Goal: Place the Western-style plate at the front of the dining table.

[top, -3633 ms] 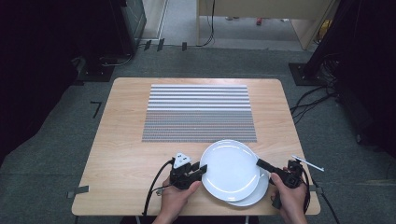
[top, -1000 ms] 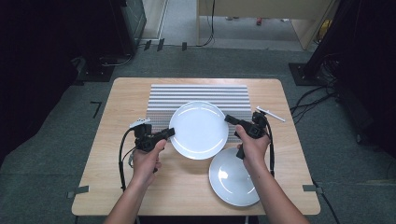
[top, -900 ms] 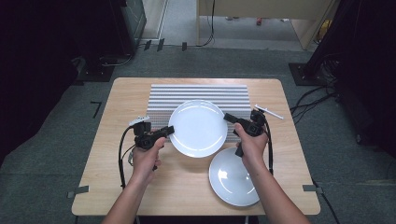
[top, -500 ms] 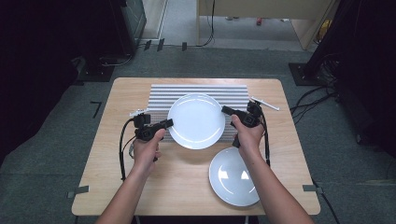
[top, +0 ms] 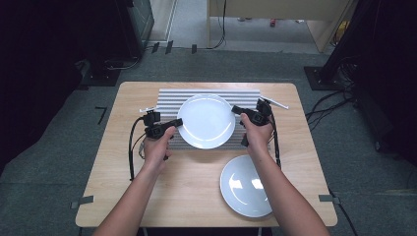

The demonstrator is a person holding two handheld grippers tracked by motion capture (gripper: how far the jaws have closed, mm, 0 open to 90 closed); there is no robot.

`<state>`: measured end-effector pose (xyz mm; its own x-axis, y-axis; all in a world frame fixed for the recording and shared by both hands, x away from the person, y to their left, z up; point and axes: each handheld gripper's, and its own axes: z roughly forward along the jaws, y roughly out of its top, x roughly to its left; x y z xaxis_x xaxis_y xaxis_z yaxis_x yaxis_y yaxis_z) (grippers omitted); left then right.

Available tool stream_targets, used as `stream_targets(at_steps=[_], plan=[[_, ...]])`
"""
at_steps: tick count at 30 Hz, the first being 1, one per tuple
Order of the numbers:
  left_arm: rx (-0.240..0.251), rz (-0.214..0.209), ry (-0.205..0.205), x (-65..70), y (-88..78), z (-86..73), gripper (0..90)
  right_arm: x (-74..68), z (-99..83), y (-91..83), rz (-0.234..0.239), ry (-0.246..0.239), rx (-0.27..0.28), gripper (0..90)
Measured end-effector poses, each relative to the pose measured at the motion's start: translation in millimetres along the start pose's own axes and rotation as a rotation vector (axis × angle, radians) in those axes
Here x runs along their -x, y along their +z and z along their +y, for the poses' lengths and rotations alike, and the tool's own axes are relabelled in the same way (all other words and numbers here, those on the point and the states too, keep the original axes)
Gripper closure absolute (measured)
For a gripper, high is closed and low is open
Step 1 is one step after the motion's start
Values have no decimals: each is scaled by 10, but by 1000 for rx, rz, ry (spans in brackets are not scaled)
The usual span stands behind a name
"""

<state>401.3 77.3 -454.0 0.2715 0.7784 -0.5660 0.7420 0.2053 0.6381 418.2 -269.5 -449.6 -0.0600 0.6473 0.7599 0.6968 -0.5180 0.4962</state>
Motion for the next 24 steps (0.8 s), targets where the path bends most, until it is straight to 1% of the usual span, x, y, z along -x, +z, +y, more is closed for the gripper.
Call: stream_targets(at_steps=[1, 2, 4, 6, 8, 11, 13, 17, 19, 21, 22, 24], plan=[[-8, 2, -6, -27, 34, 13, 788, 2, 15, 29, -5, -3, -3, 862], [-12, 5, -13, -48, 71, 30, 789, 14, 24, 56, 0, 7, 6, 861], [-18, 11, -32, -88, 135, 69, 790, 38, 53, 125, -13, 10, -2, 861], [-28, 25, -22, -116, 192, 107, 790, 61, 66, 192, -23, 16, -2, 862], [-31, 34, -26, -141, 245, 138, 790, 91, 73, 257, -36, 15, -2, 862], [-47, 50, -18, -168, 327, 178, 790, 173, 67, 346, -42, 47, -6, 861], [-59, 57, -7, -180, 389, 201, 791, 249, 54, 413, -63, 64, -11, 861], [-77, 84, 14, -175, 511, 260, 797, 338, 22, 512, -112, 66, -2, 857], [-82, 85, 18, -179, 564, 305, 799, 375, 13, 549, -127, 80, -1, 858], [-88, 62, 1, -203, 619, 364, 798, 422, 11, 574, -137, 93, -1, 858], [-89, 58, -2, -212, 642, 382, 798, 446, 10, 587, -141, 103, -2, 859], [-102, 71, 2, -234, 726, 427, 798, 474, 4, 607, -150, 111, 5, 860]])
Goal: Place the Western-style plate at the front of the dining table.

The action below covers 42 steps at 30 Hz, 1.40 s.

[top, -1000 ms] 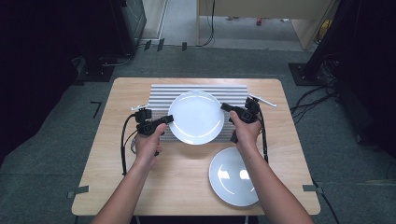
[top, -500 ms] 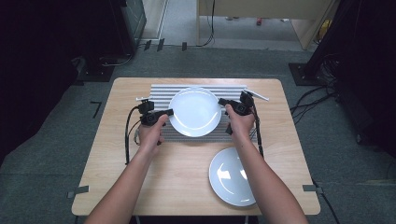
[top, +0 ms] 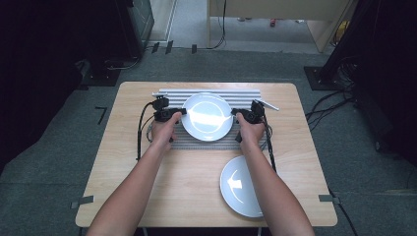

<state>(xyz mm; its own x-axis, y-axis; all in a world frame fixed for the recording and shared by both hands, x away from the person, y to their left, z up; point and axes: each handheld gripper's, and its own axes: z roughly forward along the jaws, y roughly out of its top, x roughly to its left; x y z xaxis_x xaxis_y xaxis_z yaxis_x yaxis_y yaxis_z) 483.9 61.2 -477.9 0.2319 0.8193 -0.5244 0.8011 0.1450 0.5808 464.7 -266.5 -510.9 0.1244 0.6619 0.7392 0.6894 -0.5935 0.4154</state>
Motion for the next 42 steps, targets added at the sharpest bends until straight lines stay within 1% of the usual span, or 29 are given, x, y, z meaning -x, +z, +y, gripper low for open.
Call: stream_targets(at_steps=[1, 3, 4, 7, 9, 10, 12, 14, 15, 17, 20, 23, 27, 30, 34, 36, 38, 42], plan=[[0, 5, -1, 0, 20, 8, 798, 0, -2, 4, -4, 4, 4, 859], [-24, 30, 12, -1, 100, 49, 797, -1, -5, 14, -12, 7, 18, 858], [-30, 35, 16, -1, 121, 63, 793, -4, -7, 17, -19, 10, 30, 857], [-38, 51, 13, 13, 186, 118, 779, -11, -9, 26, -26, 15, 61, 855], [-44, 63, 15, 12, 225, 142, 774, -16, -13, 34, -27, -1, 78, 855], [-55, 71, 11, 5, 251, 152, 770, -13, -13, 37, -22, -7, 82, 849], [-69, 80, 5, -5, 290, 155, 763, 15, -9, 54, -3, -6, 79, 830], [-82, 84, -2, -18, 325, 154, 761, 41, -17, 74, -4, -26, 73, 816], [-80, 86, -9, -21, 339, 154, 756, 47, -24, 85, -8, -35, 71, 810], [-77, 86, -28, -35, 353, 156, 755, 57, -39, 105, -12, -53, 72, 807], [-77, 87, -67, -72, 360, 154, 757, 56, -59, 121, -14, -76, 73, 807], [-91, 95, -66, -116, 374, 135, 757, 57, -73, 134, -1, -78, 59, 807], [-90, 85, -79, -147, 385, 116, 757, 54, -77, 142, 8, -71, 62, 806], [-93, 85, -76, -140, 391, 121, 757, 57, -76, 146, 9, -67, 67, 806], [-87, 93, -60, -136, 401, 131, 756, 63, -75, 152, 11, -71, 77, 803], [-87, 87, -56, -140, 401, 131, 748, 64, -77, 155, 15, -76, 79, 796], [-85, 81, -60, -143, 398, 133, 726, 73, -79, 162, 30, -74, 77, 779], [-89, 65, -40, -144, 392, 127, 687, 80, -74, 162, 48, -61, 74, 749]])
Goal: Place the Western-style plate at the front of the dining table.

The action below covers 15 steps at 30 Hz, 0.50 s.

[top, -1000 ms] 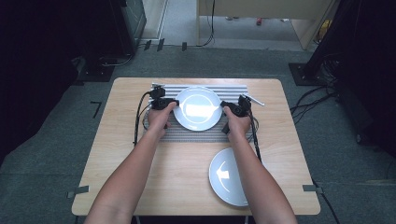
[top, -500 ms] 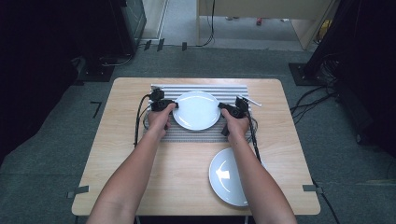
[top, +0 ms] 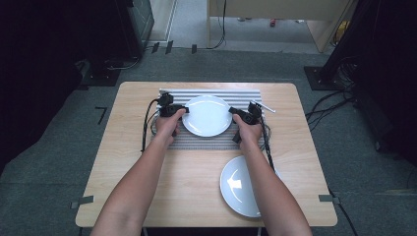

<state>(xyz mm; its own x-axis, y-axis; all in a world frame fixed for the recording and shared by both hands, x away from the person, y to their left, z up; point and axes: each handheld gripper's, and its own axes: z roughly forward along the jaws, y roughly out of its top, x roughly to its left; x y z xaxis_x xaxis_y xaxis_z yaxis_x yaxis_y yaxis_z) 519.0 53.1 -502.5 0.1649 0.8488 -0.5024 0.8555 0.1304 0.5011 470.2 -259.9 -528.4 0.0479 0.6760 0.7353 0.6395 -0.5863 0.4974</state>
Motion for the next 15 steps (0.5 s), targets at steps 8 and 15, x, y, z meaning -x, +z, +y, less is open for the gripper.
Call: stream_targets(at_steps=[8, 15], plan=[[45, 17, 106, 77, -96, -15, 585, -26, 84, -118, -70, -128, 49, 656], [91, -33, 175, 121, -278, -71, 499, -99, 150, -298, -37, -264, 38, 596]])
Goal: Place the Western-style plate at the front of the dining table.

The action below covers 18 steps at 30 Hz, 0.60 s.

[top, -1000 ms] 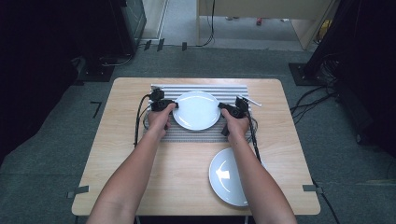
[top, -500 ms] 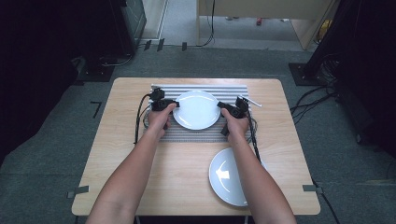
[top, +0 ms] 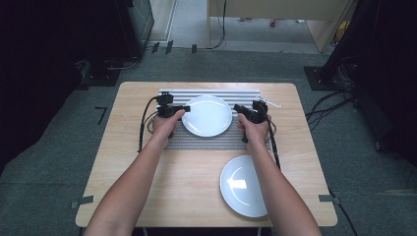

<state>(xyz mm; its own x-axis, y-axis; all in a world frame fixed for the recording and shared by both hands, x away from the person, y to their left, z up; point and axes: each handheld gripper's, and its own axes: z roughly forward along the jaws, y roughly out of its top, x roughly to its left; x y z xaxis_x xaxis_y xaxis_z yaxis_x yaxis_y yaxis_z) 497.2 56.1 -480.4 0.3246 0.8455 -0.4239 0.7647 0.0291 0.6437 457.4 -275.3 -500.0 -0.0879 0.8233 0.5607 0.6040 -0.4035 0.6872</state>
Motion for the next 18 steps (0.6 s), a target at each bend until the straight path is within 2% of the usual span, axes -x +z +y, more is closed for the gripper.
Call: stream_targets(at_steps=[2, 3, 4, 7, 9, 11, 14, 18], plan=[[37, -29, -10, -7, -94, -24, 495, -53, 33, -77, 8, -33, -10, 536], [37, -29, -10, -7, -94, -24, 485, -53, 33, -77, 8, -33, -10, 536], [50, -36, -10, -6, -130, -33, 485, -88, 50, -122, 16, -53, -13, 493], [69, -31, 10, 16, -235, -60, 450, -138, 72, -204, 37, -88, -15, 452], [52, -38, 10, 32, -310, -73, 434, -170, 74, -253, 30, -104, -30, 431], [38, -47, 11, 46, -377, -92, 370, -184, 64, -340, 54, -111, -29, 403], [38, -61, 27, 59, -476, -129, 340, -185, 58, -396, 62, -119, -38, 375], [56, -75, 35, 54, -605, -196, 299, -179, 23, -512, 27, -200, -54, 359]])
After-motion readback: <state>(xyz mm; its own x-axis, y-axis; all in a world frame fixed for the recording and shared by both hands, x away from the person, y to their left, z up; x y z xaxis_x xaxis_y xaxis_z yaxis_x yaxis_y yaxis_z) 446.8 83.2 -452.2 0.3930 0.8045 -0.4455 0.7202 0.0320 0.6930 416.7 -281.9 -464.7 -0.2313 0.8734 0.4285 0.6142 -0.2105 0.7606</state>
